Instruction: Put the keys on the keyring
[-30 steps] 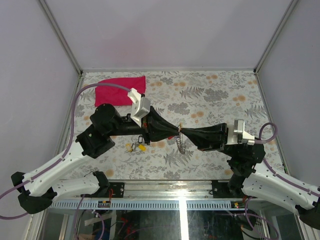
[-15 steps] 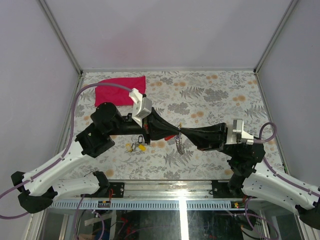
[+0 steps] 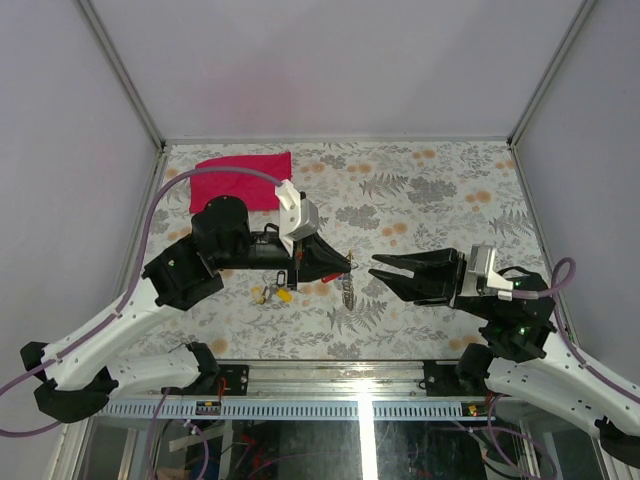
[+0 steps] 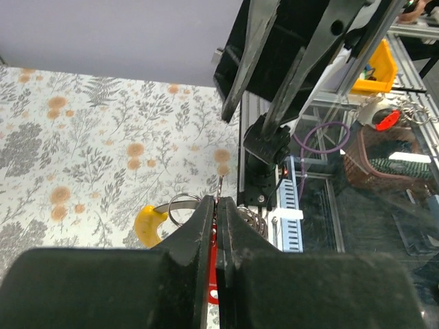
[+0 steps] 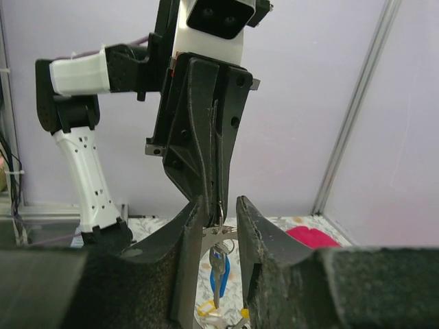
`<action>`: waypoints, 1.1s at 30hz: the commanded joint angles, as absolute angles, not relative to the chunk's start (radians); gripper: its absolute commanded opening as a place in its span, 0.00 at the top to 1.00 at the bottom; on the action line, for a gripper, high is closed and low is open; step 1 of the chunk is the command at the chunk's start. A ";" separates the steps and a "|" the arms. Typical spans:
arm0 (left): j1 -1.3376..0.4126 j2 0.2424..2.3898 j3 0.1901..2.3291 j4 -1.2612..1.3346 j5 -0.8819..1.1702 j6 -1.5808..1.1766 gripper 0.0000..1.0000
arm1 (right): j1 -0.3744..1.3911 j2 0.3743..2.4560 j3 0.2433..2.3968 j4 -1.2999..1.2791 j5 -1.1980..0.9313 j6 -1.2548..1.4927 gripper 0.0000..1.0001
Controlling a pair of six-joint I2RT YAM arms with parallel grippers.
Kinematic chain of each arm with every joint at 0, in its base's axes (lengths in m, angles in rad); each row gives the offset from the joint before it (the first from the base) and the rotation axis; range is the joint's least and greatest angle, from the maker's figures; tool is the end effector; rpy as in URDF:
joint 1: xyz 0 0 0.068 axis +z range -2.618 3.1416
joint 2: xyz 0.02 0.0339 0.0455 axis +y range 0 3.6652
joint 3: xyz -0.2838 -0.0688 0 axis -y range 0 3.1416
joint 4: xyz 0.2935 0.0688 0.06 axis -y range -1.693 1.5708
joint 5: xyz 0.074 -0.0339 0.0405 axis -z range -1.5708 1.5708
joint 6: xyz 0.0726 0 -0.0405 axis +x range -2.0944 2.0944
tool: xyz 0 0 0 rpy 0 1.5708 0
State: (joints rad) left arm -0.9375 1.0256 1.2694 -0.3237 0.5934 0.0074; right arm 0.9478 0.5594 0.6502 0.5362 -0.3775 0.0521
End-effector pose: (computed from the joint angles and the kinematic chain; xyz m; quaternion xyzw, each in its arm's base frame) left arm 0.1312 -0.2472 0.4745 0.4964 0.5355 -0.4829 0.4834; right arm 0.0838 0.1625 0.4335 -0.3440 0.3301 0.4943 0.7269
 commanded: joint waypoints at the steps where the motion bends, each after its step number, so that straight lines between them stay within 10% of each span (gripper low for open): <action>1: -0.944 1.034 1.335 -0.408 0.572 0.075 1.00 | 0.945 0.542 0.740 0.345 -0.356 -0.044 0.66; 33: -0.945 1.173 1.419 -0.640 0.533 0.174 1.00 | 0.945 0.532 0.850 -0.161 -0.173 -0.027 0.65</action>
